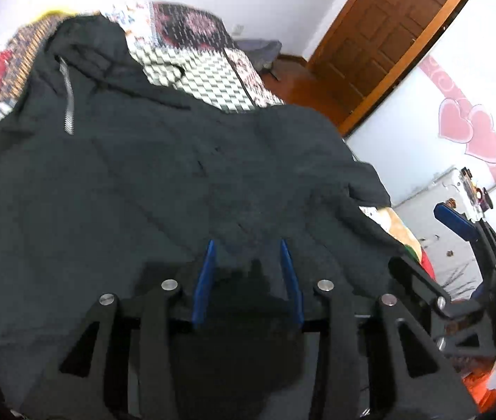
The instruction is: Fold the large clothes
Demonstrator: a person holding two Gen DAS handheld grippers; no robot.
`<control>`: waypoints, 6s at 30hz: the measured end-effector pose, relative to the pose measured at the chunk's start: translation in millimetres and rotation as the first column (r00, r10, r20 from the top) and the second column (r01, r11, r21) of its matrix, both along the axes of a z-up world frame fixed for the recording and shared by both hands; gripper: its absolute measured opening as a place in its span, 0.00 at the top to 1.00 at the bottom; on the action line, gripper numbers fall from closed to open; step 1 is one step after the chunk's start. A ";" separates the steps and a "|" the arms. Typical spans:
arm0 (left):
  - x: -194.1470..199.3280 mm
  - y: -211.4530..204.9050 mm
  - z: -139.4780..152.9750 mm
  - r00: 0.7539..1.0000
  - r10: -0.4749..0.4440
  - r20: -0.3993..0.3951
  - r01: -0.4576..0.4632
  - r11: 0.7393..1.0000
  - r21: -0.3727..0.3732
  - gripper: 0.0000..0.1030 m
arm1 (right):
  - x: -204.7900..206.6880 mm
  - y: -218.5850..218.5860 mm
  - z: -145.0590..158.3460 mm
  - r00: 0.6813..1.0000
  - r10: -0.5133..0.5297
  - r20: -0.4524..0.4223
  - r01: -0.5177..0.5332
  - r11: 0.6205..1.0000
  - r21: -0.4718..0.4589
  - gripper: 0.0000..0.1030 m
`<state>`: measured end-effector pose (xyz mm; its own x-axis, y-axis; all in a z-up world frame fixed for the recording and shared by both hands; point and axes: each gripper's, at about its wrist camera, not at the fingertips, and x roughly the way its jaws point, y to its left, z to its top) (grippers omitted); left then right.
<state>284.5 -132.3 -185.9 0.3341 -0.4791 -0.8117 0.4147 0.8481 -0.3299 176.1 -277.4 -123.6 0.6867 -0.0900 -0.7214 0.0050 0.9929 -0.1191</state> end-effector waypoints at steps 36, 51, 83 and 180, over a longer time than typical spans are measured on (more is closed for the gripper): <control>-45.0 117.9 -9.6 0.926 0.330 0.183 -0.364 0.909 0.201 0.48 | 17.3 -205.9 -101.5 0.848 -0.331 -0.413 0.530 0.530 0.662 0.13; -43.8 131.3 -18.4 0.906 0.404 0.128 -0.420 0.895 0.152 0.48 | 72.6 -227.6 -123.0 0.780 -0.420 -0.465 0.626 0.510 0.590 0.54; -87.8 184.1 -5.0 0.898 0.406 0.171 -0.423 0.902 0.080 0.48 | 116.6 68.1 -8.0 0.962 0.193 -0.193 -0.070 0.860 0.506 0.91; -24.5 185.4 -52.4 0.935 0.350 0.060 -0.355 0.930 0.095 0.50 | 79.6 101.6 -43.7 0.915 0.295 -0.276 -0.312 0.950 -0.018 0.49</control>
<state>259.9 53.0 -238.3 0.5006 -0.2390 -0.8320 0.0941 0.9705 -0.2222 255.7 -175.7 -167.3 0.4708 0.0429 -0.8812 -0.3359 0.9323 -0.1341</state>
